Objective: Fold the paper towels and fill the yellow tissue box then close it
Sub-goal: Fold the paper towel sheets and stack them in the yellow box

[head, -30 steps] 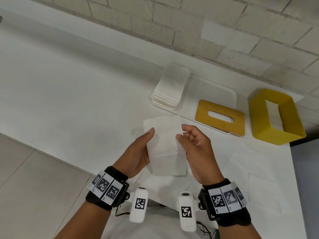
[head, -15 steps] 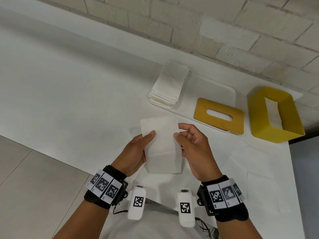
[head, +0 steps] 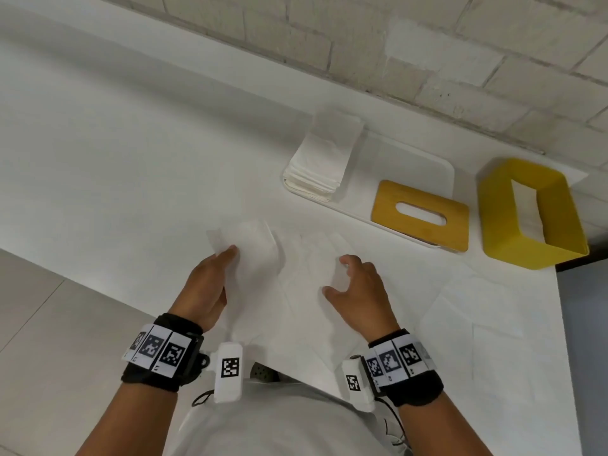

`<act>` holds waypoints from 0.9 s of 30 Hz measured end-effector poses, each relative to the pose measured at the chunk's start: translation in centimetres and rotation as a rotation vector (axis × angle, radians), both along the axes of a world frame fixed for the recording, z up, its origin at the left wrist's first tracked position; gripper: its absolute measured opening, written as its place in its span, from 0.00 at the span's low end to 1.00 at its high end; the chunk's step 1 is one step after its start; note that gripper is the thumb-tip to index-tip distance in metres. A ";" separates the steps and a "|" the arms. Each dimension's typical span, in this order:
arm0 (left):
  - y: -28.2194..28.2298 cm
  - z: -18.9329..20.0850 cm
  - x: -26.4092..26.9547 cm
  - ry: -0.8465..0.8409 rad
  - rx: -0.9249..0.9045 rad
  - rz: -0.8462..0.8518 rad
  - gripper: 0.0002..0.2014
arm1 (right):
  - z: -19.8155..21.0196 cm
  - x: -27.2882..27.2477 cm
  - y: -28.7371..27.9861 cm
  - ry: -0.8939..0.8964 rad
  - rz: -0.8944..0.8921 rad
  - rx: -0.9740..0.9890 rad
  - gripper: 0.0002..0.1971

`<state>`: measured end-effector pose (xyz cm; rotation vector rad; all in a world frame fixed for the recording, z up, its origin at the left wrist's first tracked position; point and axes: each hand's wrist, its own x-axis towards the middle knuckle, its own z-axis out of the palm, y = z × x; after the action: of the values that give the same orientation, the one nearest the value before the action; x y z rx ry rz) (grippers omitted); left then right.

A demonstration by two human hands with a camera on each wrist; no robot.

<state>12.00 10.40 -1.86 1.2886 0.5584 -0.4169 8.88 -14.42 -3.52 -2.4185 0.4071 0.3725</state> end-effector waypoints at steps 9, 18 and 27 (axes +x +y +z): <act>-0.4 -0.3 -0.3 0.065 0.081 -0.068 0.17 | -0.3 0.8 0.2 0.075 -0.037 -0.056 0.33; -1.3 0.5 0.1 0.051 0.110 -0.140 0.16 | 2.4 1.6 -2.5 0.046 -0.221 0.517 0.06; -4.0 2.9 1.4 -0.035 -0.037 -0.217 0.17 | 11.3 -0.2 -3.0 -0.394 -0.206 1.064 0.21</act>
<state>13.36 6.37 1.03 1.3237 0.3806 -0.5803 8.71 -17.42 7.82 -1.3429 0.1903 -0.0134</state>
